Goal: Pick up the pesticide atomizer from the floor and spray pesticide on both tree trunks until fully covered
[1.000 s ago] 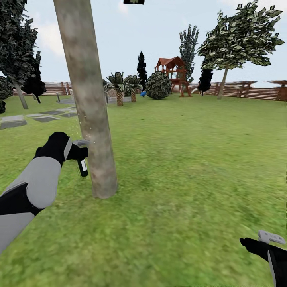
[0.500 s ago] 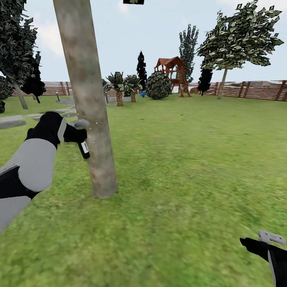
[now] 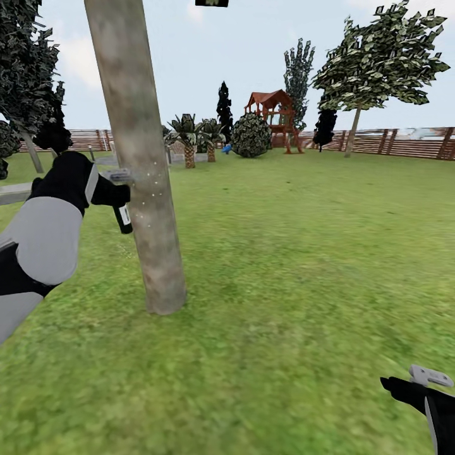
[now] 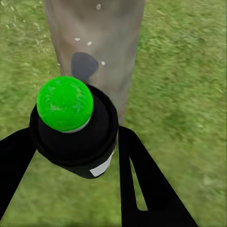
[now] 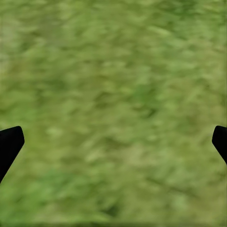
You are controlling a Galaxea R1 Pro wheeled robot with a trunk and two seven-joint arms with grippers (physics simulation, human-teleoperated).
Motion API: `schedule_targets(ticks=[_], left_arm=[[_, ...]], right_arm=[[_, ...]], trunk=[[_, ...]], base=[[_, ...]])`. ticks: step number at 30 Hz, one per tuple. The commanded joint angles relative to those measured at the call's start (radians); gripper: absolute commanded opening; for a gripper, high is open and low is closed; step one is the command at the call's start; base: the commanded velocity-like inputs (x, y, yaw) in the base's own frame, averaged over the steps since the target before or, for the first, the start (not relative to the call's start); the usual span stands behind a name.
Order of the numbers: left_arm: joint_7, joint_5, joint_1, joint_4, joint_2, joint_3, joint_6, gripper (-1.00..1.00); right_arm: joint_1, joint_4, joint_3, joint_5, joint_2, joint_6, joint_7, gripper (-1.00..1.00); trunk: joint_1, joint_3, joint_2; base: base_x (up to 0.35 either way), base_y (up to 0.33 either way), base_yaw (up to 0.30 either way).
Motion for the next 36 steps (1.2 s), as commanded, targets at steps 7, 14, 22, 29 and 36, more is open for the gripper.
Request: schedule_targets(ticks=[7,14,22,29,36], left_arm=[[-0.008,-0.025,-0.001,0.100,-0.005,-0.038,0.001,-1.00],[-0.005,-0.027,-0.001,0.110,-0.001,-0.060,0.001,-1.00],[-0.005,-0.158,-0.002,0.107,0.004,-0.061,0.002,-1.00],[-0.005,-0.174,-0.001,0.111,0.032,-0.057,0.001,-1.00],[-0.005,-0.174,0.000,0.159,0.034,-0.055,-0.001,-1.00]], right_arm=[[-0.001,-0.002,-0.003,0.011,0.000,0.004,0.009,1.00],[-0.001,-0.002,-0.003,0.011,0.000,0.003,0.009,1.00],[-0.001,-0.002,-0.003,0.011,0.000,0.003,0.009,1.00],[-0.001,-0.002,-0.003,0.011,0.000,0.003,0.009,1.00],[-0.001,-0.002,-0.003,0.011,0.001,0.004,0.009,1.00]], trunk=[[0.000,-0.001,0.000],[0.000,-0.001,0.000],[0.000,-0.001,0.000],[0.000,-0.001,0.000],[0.000,-0.001,0.000]], base=[[0.000,0.000,0.000],[0.000,0.000,0.000],[0.000,0.000,0.000],[0.000,0.000,0.000],[0.000,0.000,0.000]])
